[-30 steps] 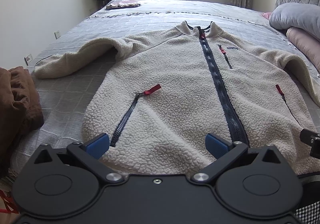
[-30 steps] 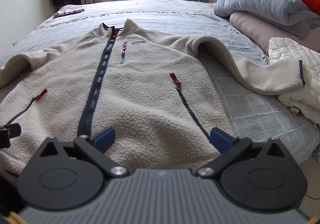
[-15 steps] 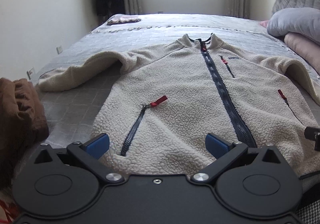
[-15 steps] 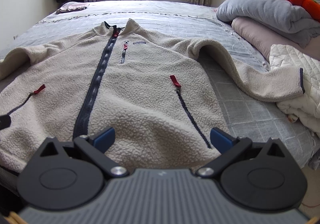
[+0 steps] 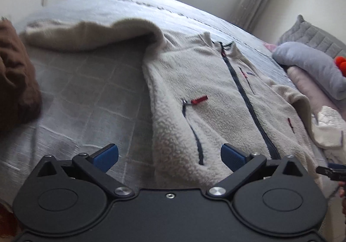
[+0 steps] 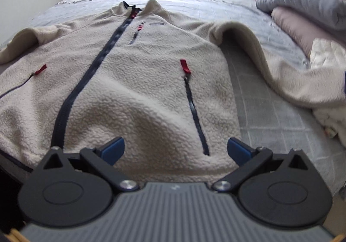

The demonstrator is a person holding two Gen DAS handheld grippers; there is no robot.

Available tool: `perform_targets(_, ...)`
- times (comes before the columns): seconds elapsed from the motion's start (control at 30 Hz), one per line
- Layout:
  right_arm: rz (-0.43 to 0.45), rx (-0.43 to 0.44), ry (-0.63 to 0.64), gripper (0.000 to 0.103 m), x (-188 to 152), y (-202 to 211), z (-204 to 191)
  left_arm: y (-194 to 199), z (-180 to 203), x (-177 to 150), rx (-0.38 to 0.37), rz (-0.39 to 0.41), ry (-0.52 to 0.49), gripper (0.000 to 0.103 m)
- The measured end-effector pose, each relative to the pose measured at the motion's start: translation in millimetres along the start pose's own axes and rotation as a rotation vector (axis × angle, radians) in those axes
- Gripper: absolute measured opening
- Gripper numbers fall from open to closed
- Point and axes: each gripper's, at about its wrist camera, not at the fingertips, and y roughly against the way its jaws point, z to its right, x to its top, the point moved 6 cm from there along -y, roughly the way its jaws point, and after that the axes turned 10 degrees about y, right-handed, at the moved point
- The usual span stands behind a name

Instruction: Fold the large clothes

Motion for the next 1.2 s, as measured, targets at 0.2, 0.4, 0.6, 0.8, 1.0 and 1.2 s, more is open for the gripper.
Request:
perform_targets(0.2,-0.001,0.106,-0.163,0.103,-22,-11,44,-22,-6,-4,-0.296,-0.023,-0.011,0.101)
perform_targets(0.4,0.06,0.311,-0.377,0.102,-38,-16,75,-34,-4,-5,-0.441,-0.079,0.051,0.07)
perform_targets(0.6,0.08,0.384,-0.436,0.096,-47,-17,79,-4,8,-19,-0.55,-0.115,0.045,0.046)
perform_targets(0.8,0.086,0.399,-0.467,0.076,-54,-19,83,11,8,-26,-0.483,-0.104,0.01,0.041)
perform_targets(1.0,0.088,0.385,-0.525,0.01,-56,-7,86,12,4,-31,-0.302,-0.07,0.023,0.013)
perform_targets(1.2,0.078,0.235,-0.415,0.006,-47,17,83,31,3,-36,-0.113,-0.056,-0.06,0.012)
